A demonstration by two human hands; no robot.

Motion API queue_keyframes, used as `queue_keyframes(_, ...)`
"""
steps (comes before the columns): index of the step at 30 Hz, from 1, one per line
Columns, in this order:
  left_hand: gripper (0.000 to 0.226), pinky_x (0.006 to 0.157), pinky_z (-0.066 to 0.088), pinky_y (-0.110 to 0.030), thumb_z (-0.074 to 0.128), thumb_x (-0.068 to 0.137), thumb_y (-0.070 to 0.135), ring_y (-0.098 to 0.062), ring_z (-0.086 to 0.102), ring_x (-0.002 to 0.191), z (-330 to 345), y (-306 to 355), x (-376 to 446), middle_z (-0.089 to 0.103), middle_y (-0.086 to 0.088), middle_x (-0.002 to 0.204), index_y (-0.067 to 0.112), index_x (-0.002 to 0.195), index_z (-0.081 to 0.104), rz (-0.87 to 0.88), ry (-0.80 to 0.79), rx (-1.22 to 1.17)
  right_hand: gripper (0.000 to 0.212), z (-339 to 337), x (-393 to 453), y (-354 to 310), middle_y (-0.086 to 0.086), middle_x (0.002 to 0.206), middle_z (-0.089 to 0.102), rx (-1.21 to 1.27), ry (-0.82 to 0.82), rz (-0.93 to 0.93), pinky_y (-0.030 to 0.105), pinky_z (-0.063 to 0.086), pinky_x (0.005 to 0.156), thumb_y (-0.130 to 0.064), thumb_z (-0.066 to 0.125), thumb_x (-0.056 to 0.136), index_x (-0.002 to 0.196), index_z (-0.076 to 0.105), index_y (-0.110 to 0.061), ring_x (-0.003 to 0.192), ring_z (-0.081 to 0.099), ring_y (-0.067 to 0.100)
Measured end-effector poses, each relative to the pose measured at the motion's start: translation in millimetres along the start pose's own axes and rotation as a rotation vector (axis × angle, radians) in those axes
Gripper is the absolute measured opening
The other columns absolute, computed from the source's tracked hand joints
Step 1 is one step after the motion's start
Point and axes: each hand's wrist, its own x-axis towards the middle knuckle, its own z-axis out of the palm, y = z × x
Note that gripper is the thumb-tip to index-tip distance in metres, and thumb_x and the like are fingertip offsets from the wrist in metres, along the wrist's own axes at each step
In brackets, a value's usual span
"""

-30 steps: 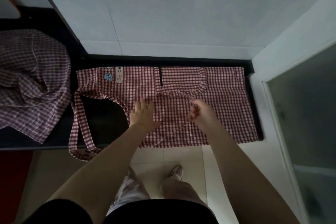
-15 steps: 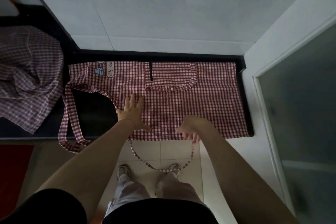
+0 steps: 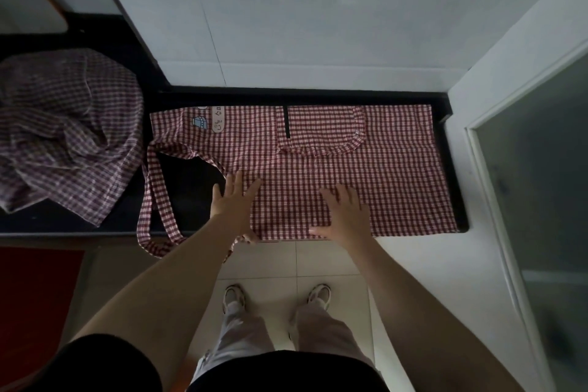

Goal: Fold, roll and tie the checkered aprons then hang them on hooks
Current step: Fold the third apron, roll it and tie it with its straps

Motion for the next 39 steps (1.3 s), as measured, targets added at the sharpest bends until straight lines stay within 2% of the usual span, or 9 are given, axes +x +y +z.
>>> queue_keyframes(5, 0.14, 0.119, 0.006, -0.059, 0.066, 0.06, 0.084, -0.043, -0.01, 0.149, -26, 35, 1, -0.016, -0.024, 0.161, 0.014, 0.156, -0.007, -0.007, 0.034, 0.032, 0.124, -1, -5, 19, 0.014, 0.163, -0.015, -0.165, -0.121, -0.012, 0.064, 0.017, 0.116, -0.061, 0.076, 0.073, 0.155, -0.012, -0.028, 0.149, -0.006, 0.045)
queue_keyframes(9, 0.113, 0.118, 0.025, -0.052, 0.071, 0.071, 0.069, -0.037, 0.013, 0.147, -2, 93, -19, 0.007, -0.019, 0.16, 0.022, 0.154, 0.009, 0.239, 0.21, 0.009, 0.1, 7, -11, 11, 0.019, 0.164, 0.003, -0.205, -0.017, -0.035, 0.062, 0.03, 0.113, -0.043, 0.069, 0.087, 0.157, 0.0, -0.021, 0.147, 0.009, 0.048)
queue_keyframes(15, 0.076, 0.102, 0.044, -0.05, 0.067, 0.085, 0.037, -0.039, 0.034, 0.134, 14, 139, -29, 0.032, -0.021, 0.146, 0.012, 0.143, 0.026, 0.099, 0.296, 0.031, 0.074, -3, -11, 17, 0.019, 0.161, 0.011, -0.138, -0.064, -0.114, 0.057, 0.04, 0.108, -0.024, 0.06, 0.092, 0.152, 0.017, -0.018, 0.144, 0.014, 0.05)
queue_keyframes(19, 0.047, 0.084, 0.054, -0.035, 0.059, 0.091, 0.022, -0.027, 0.048, 0.115, -3, 129, -24, 0.045, -0.013, 0.129, 0.013, 0.133, 0.04, 0.169, 0.326, -0.039, 0.061, -12, -6, 37, 0.014, 0.146, 0.038, -0.05, 0.024, -0.246, 0.045, 0.05, 0.098, -0.005, 0.059, 0.088, 0.142, 0.034, -0.014, 0.131, 0.039, 0.035)
queue_keyframes(23, 0.045, 0.091, 0.051, -0.038, 0.061, 0.09, 0.013, -0.025, 0.055, 0.115, -29, 103, -23, 0.052, -0.005, 0.129, 0.016, 0.132, 0.045, 0.217, 0.164, -0.1, 0.044, -38, 2, 63, 0.008, 0.127, 0.049, -0.067, -0.047, -0.223, 0.039, 0.051, 0.085, -0.002, 0.058, 0.088, 0.129, 0.048, -0.013, 0.111, 0.053, 0.025)
queue_keyframes(27, 0.04, 0.096, 0.049, -0.037, 0.057, 0.093, 0.011, -0.024, 0.055, 0.12, -68, 86, -23, 0.055, -0.007, 0.133, 0.014, 0.133, 0.052, 0.034, 0.009, 0.025, 0.028, -74, 6, 91, 0.008, 0.126, 0.059, -0.106, -0.195, 0.034, 0.031, 0.046, 0.097, -0.011, 0.046, 0.101, 0.126, 0.058, -0.007, 0.113, 0.057, 0.023)
queue_keyframes(33, 0.021, 0.076, 0.049, -0.034, 0.05, 0.096, 0.007, -0.024, 0.064, 0.104, -100, 67, -24, 0.065, -0.007, 0.115, 0.009, 0.11, 0.065, -0.294, 0.176, -0.148, 0.028, -111, 21, 128, 0.011, 0.116, 0.061, 0.02, -0.092, 0.102, 0.024, 0.045, 0.083, -0.015, 0.042, 0.102, 0.12, 0.061, -0.003, 0.109, 0.058, 0.027)
queue_keyframes(37, 0.034, 0.089, 0.05, -0.033, 0.057, 0.096, 0.009, -0.028, 0.061, 0.119, -110, 50, -22, 0.061, -0.017, 0.131, -0.003, 0.129, 0.057, -0.207, -0.371, -0.15, 0.042, -133, 37, 129, 0.015, 0.128, 0.057, -0.006, -0.548, 0.138, 0.036, 0.05, 0.09, -0.016, 0.058, 0.094, 0.134, 0.054, -0.003, 0.106, 0.057, 0.027)
queue_keyframes(39, 0.039, 0.095, 0.049, -0.032, 0.056, 0.096, 0.006, -0.029, 0.058, 0.121, -117, 43, -16, 0.057, -0.02, 0.135, -0.005, 0.133, 0.052, -0.206, -0.415, -0.103, 0.055, -149, 47, 127, 0.016, 0.138, 0.049, -0.055, -0.665, 0.157, 0.042, 0.049, 0.098, -0.019, 0.063, 0.09, 0.142, 0.047, -0.007, 0.117, 0.054, 0.032)
